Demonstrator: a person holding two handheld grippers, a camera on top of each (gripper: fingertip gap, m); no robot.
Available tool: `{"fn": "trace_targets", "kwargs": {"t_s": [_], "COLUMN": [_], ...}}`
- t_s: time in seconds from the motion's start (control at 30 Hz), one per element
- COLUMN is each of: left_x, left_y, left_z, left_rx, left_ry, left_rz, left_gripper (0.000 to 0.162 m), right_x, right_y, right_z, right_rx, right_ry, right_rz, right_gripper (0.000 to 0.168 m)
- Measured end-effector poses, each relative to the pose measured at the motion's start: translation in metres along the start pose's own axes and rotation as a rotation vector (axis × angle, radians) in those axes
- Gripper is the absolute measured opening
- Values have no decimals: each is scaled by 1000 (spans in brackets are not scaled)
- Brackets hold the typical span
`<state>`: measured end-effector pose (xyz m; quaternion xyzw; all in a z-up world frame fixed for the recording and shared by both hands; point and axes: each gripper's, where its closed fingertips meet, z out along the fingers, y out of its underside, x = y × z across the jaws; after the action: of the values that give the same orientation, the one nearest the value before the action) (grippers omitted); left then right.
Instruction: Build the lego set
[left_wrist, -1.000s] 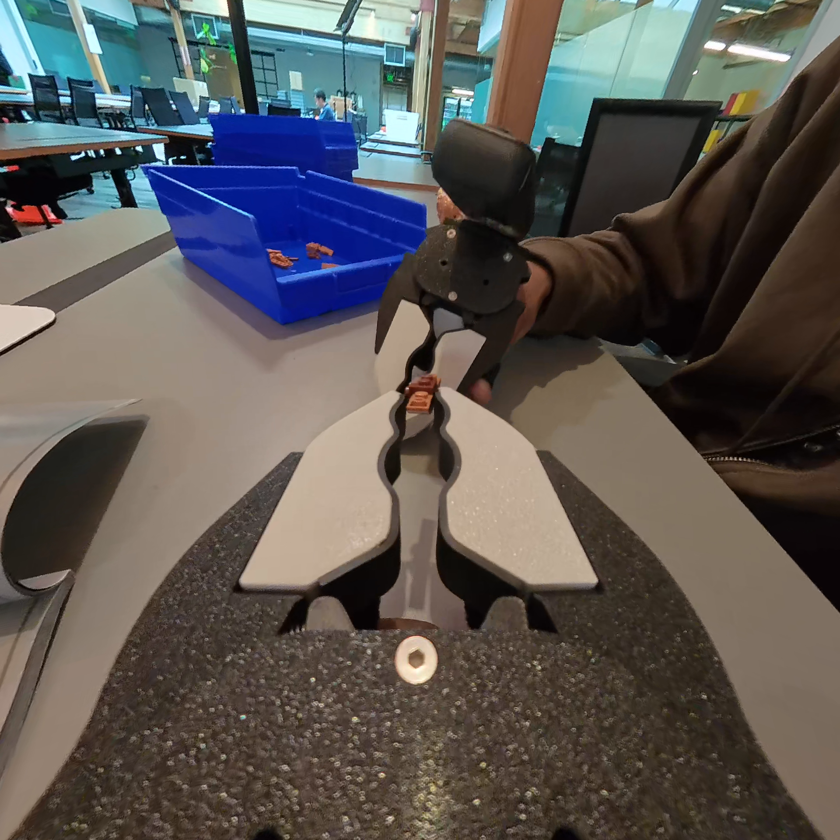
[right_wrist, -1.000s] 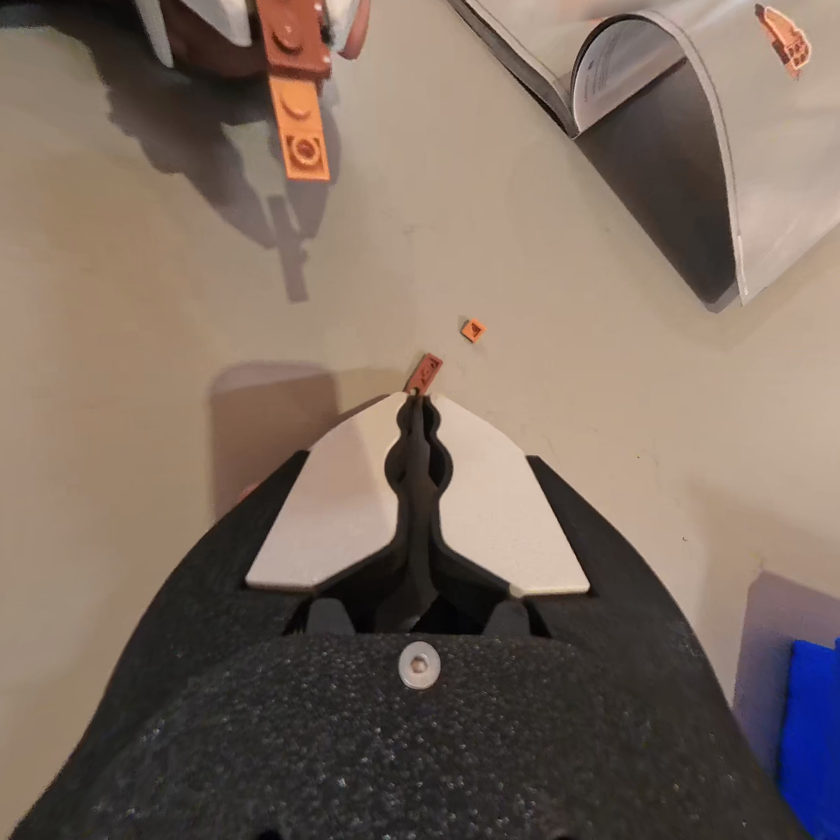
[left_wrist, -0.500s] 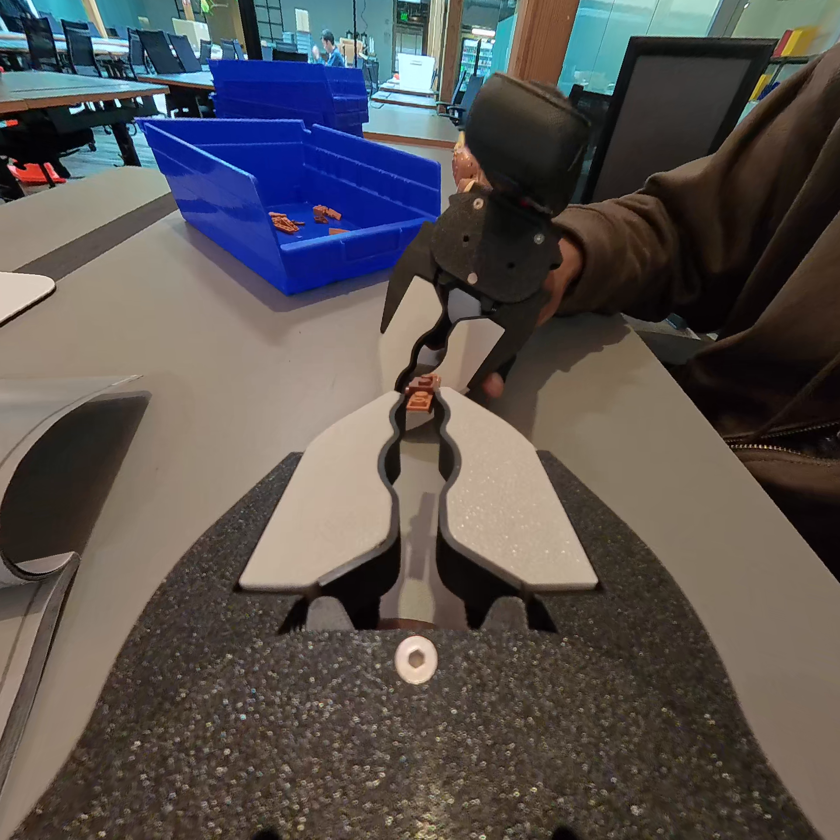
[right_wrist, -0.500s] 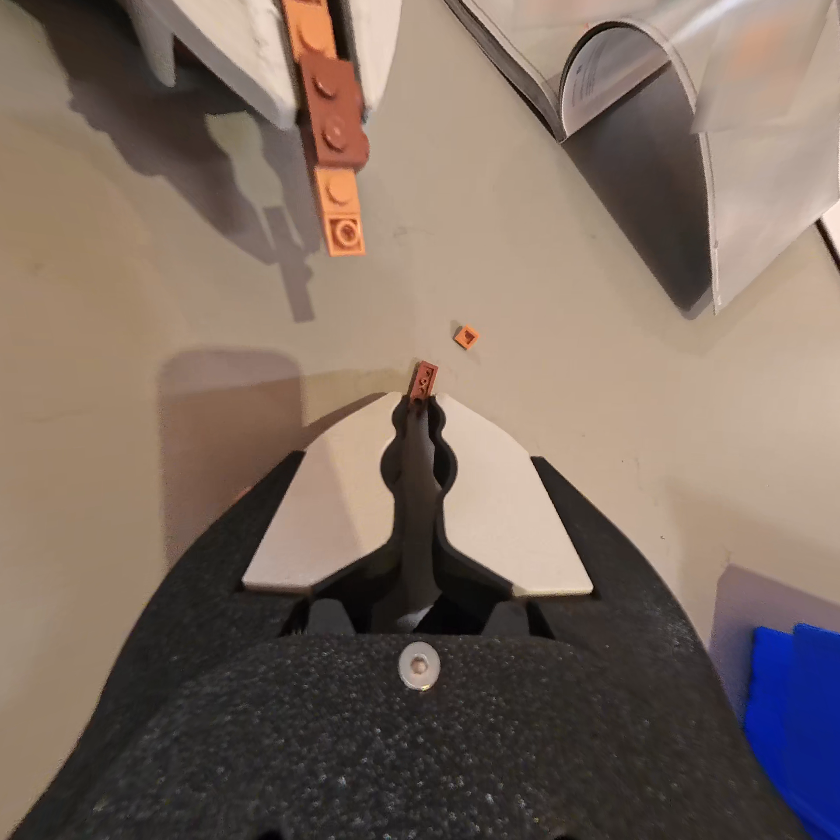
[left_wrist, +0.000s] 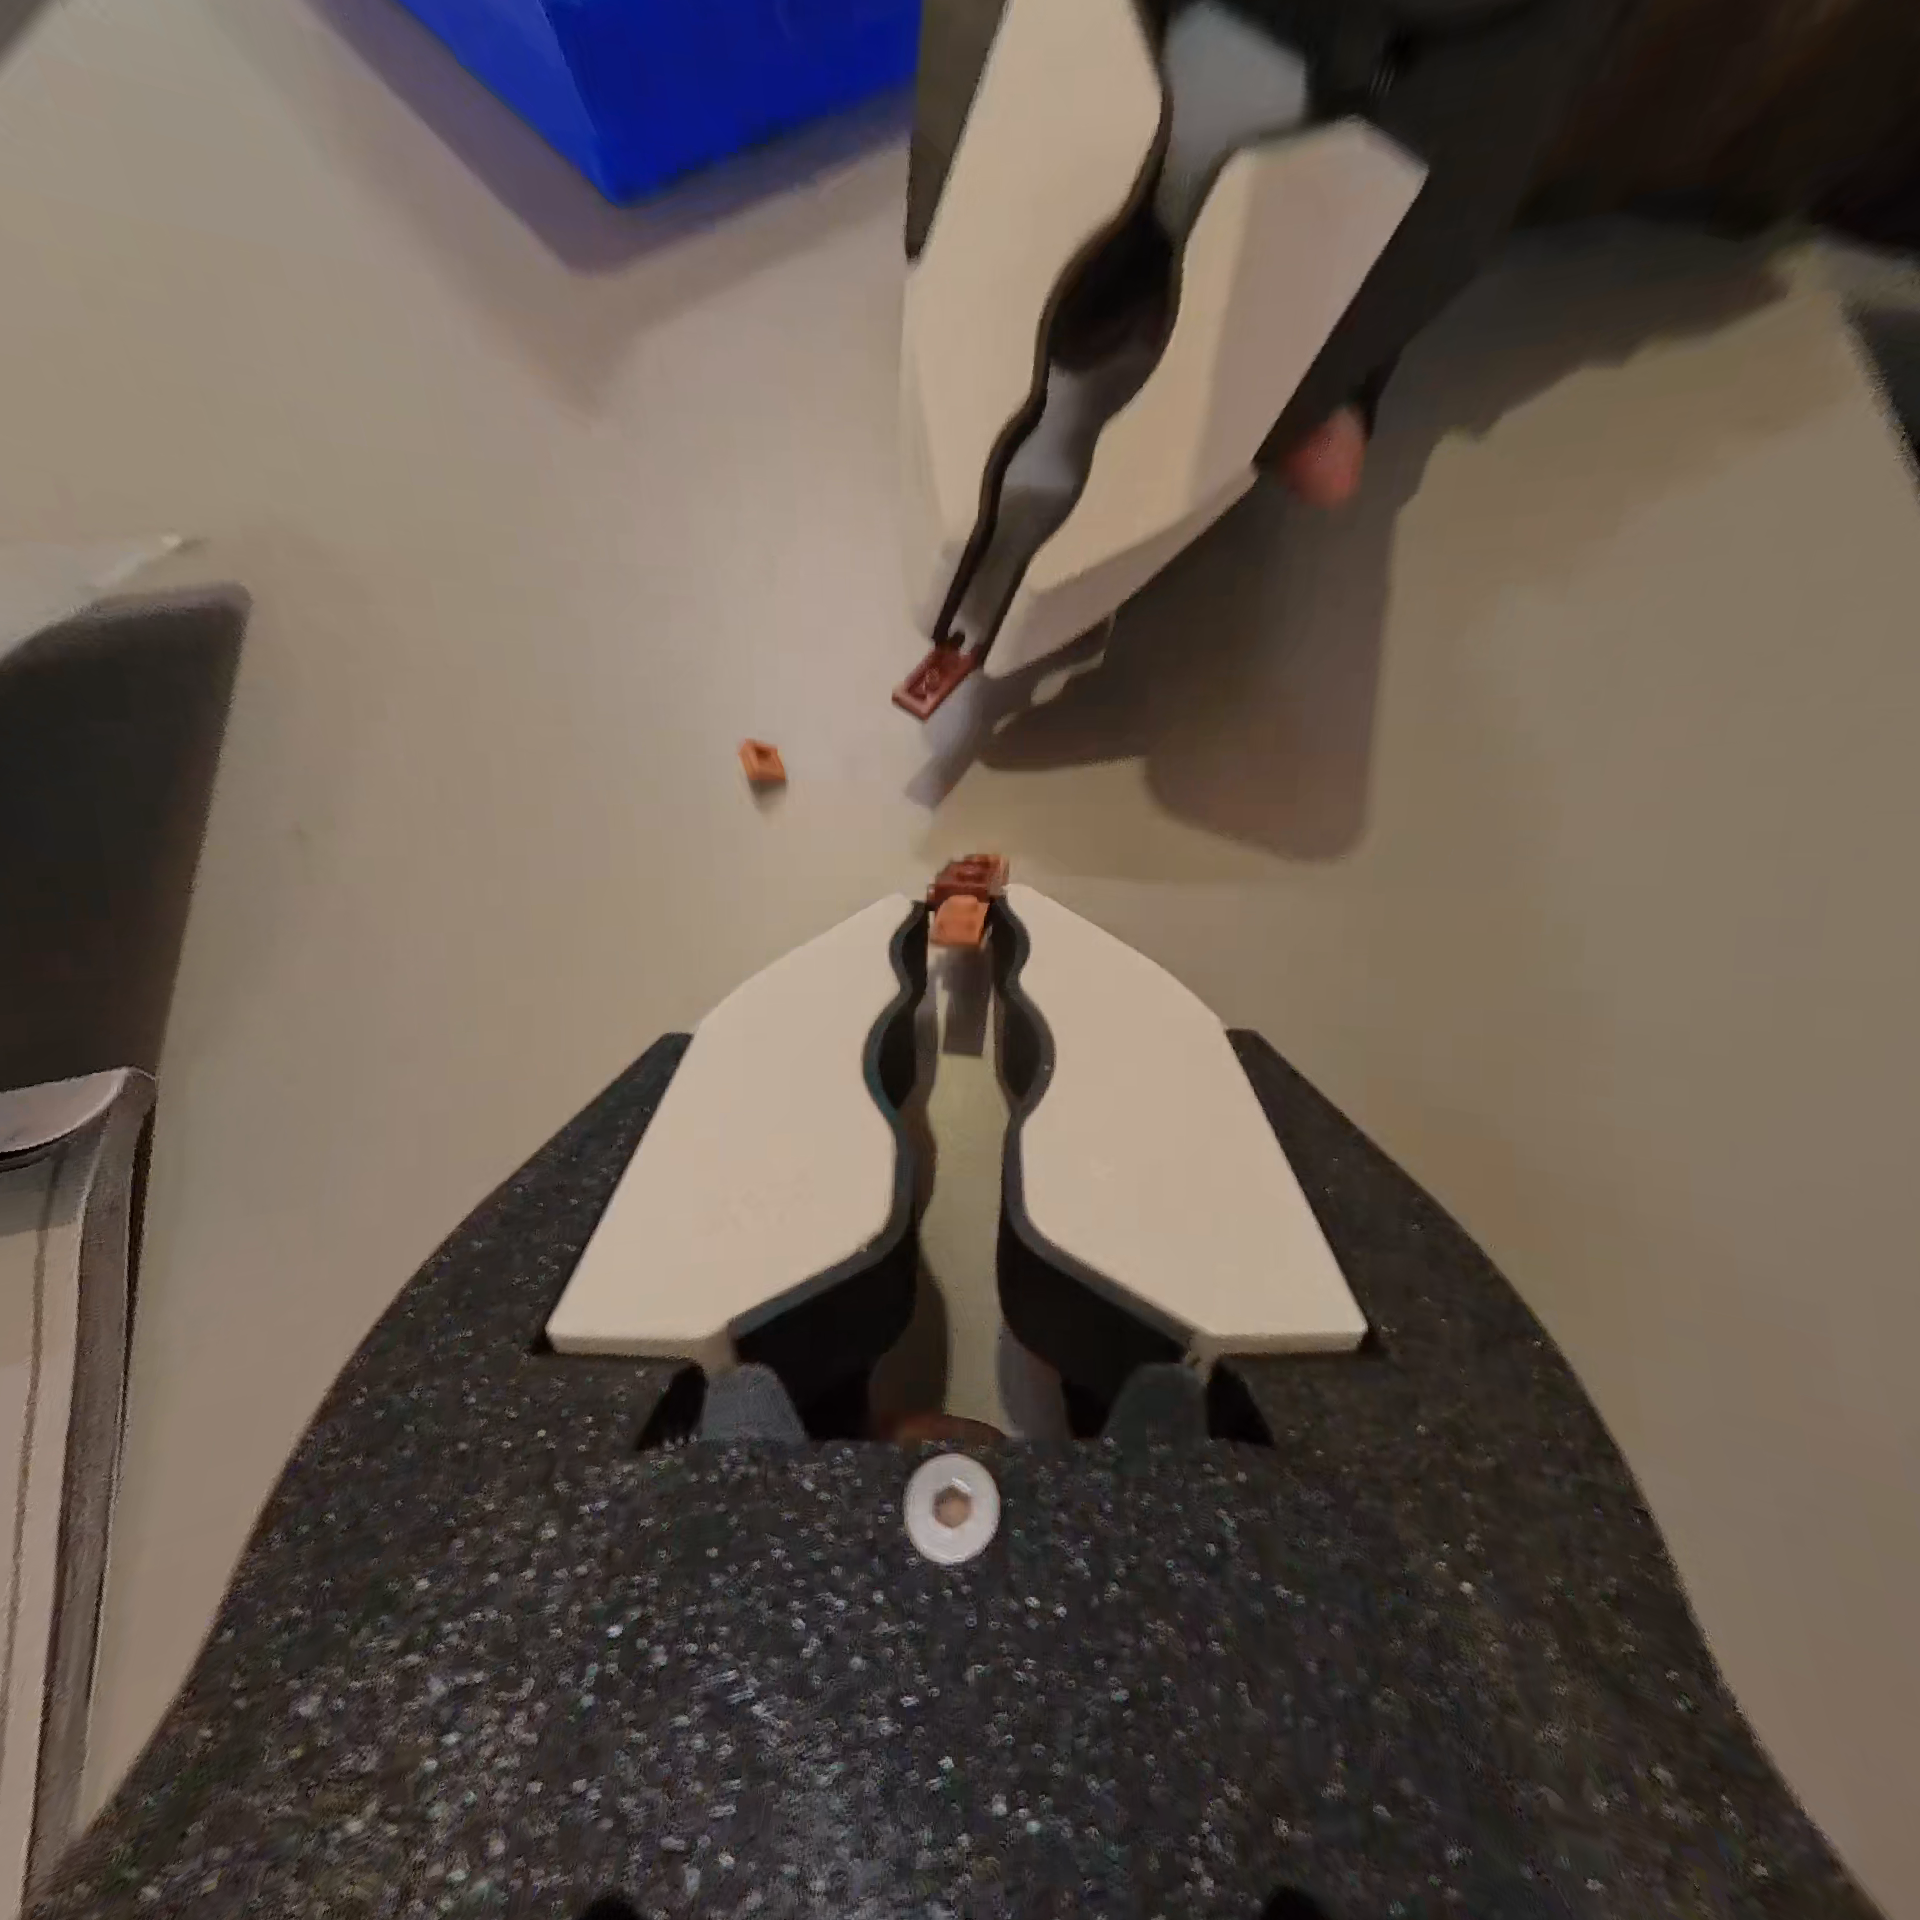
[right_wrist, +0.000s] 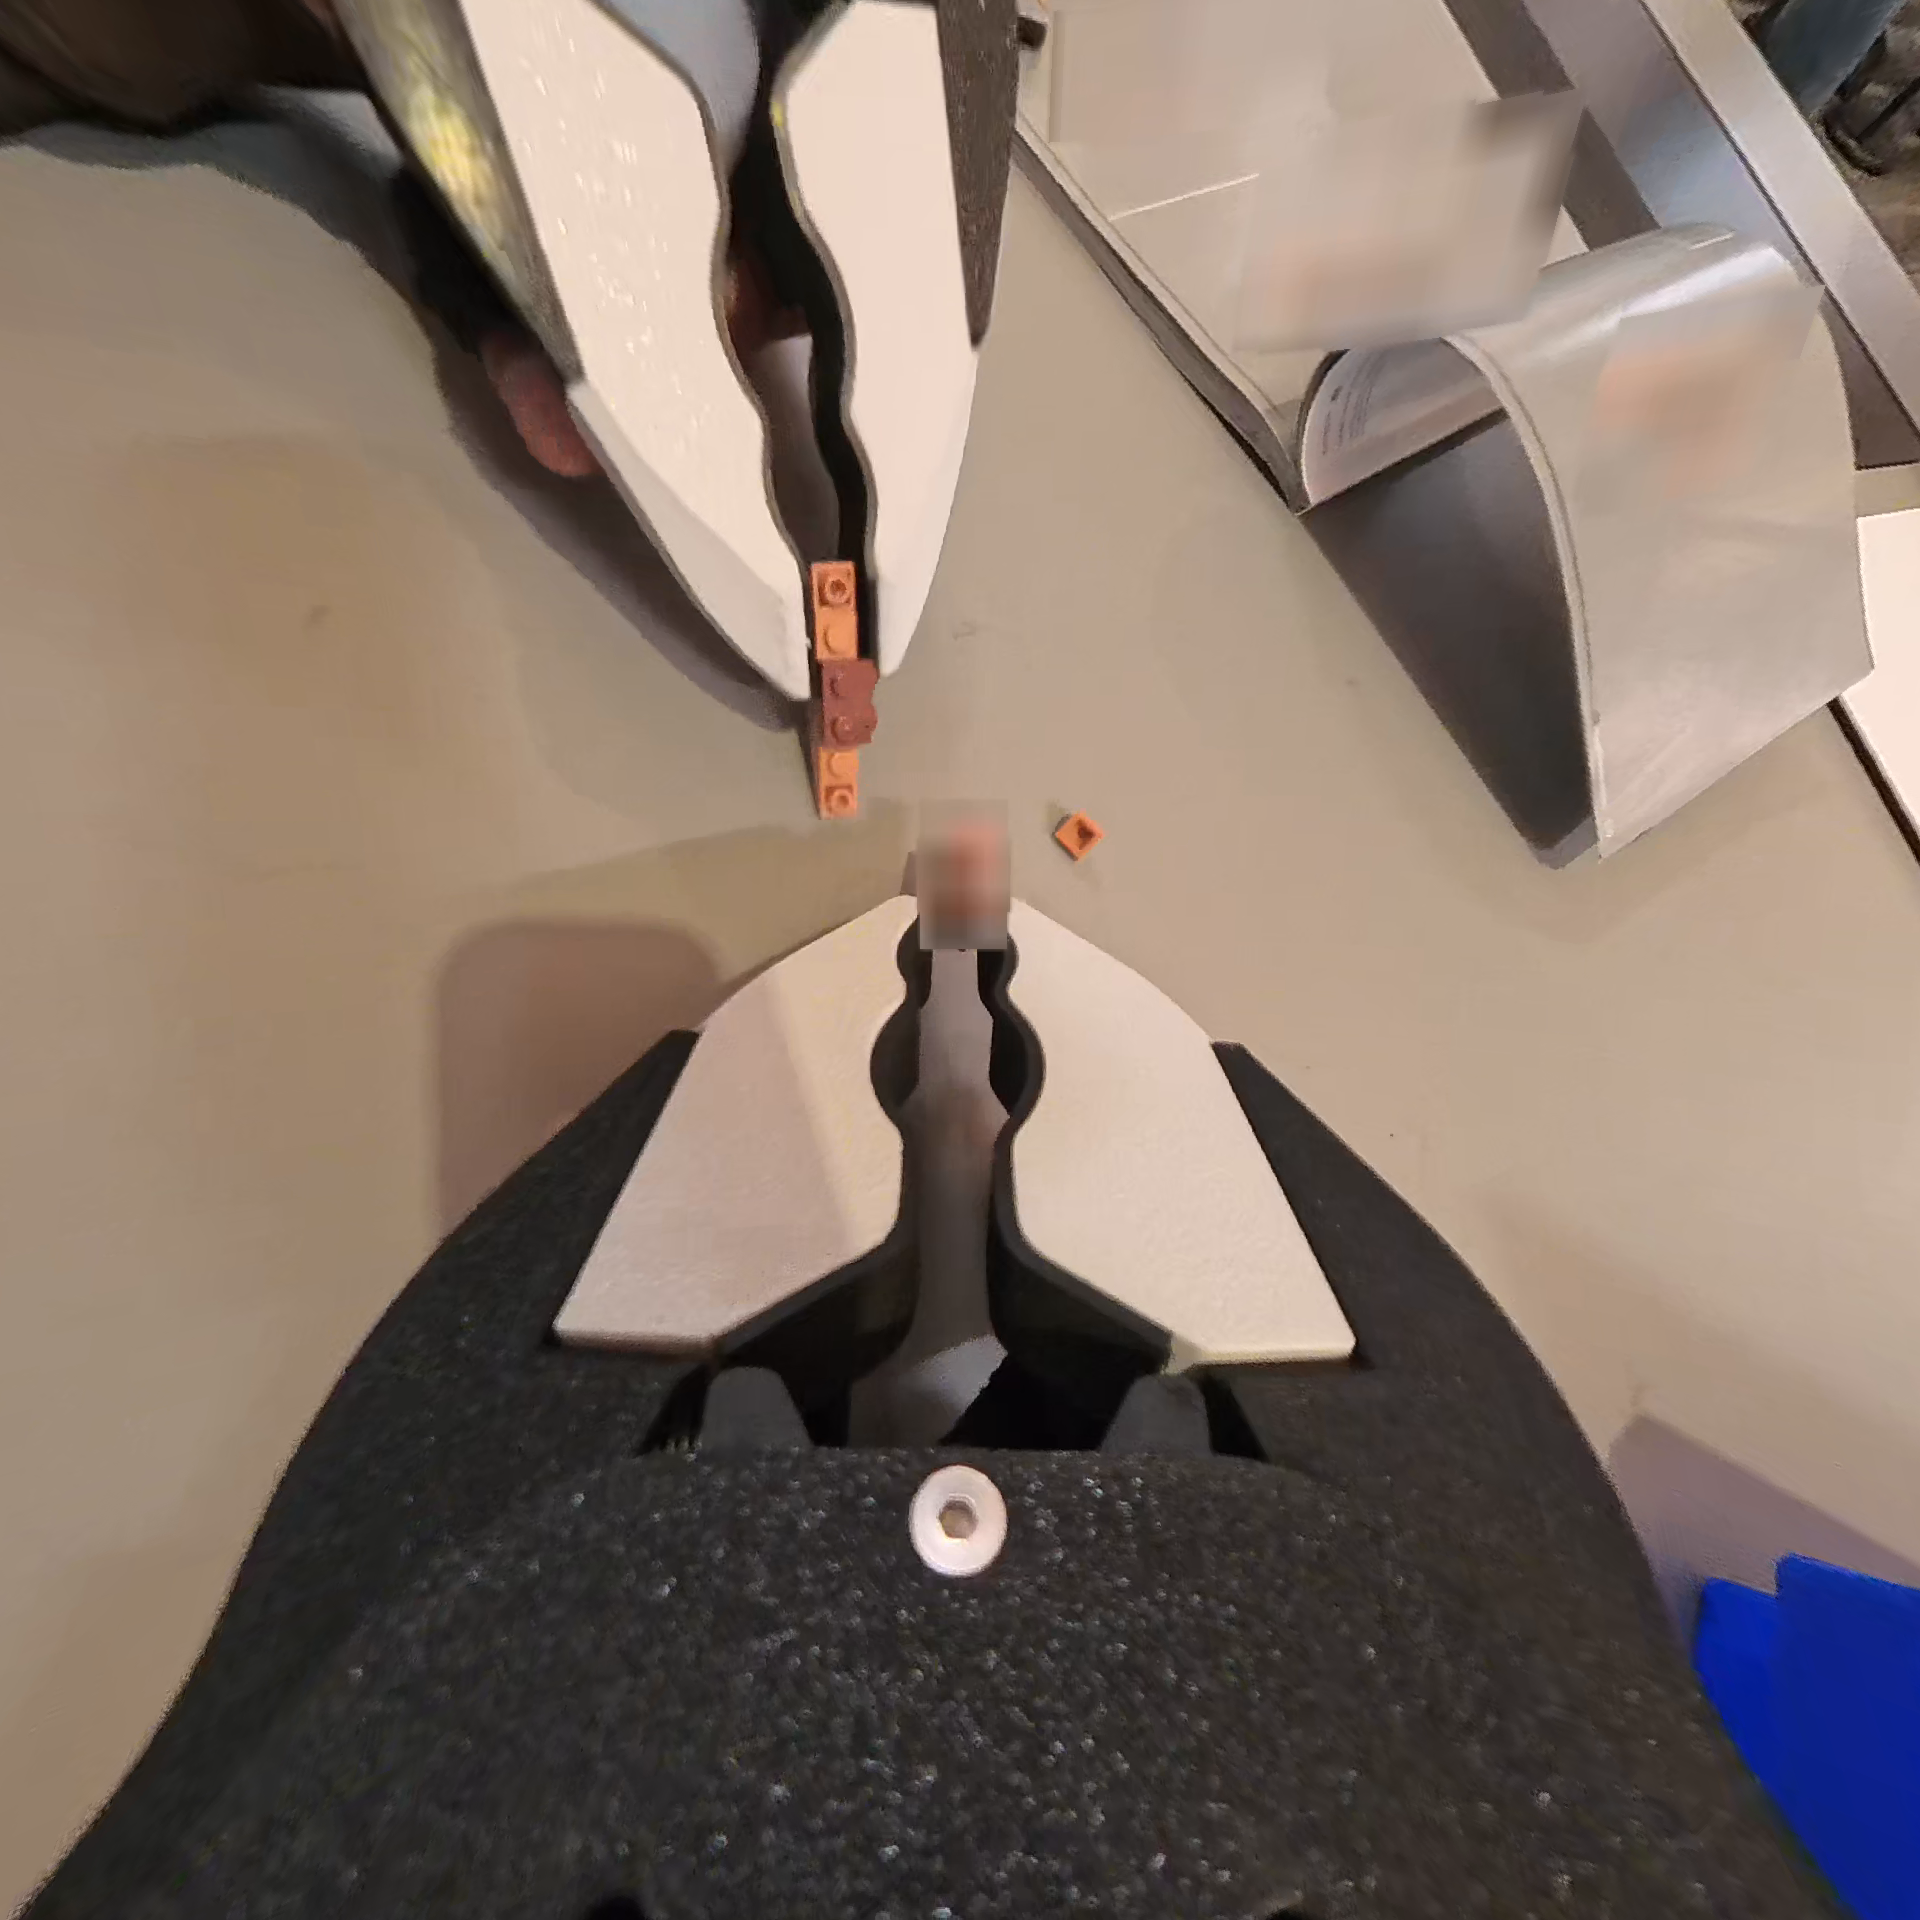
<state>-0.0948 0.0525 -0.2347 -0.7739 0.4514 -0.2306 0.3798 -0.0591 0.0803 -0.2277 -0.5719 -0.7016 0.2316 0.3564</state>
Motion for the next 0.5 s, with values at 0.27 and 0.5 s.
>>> {"fn": "trace_targets", "kwargs": {"t_s": [0.27,0.5], "left_x": [0,17], "left_y": [15,-22], "left_z": [-2,-4], "left_rx": [-86,146], "left_ry": [-27,-11], "left_rz": [33,215], "left_gripper": [31,29], "right_x": [-9,-24], "right_y": [-3,-5], "right_z": [-1,-5], "right_rx": [31,63], "right_ry": [-65,-284], "right_rz": [-7,224], "right_gripper": [7,7]}}
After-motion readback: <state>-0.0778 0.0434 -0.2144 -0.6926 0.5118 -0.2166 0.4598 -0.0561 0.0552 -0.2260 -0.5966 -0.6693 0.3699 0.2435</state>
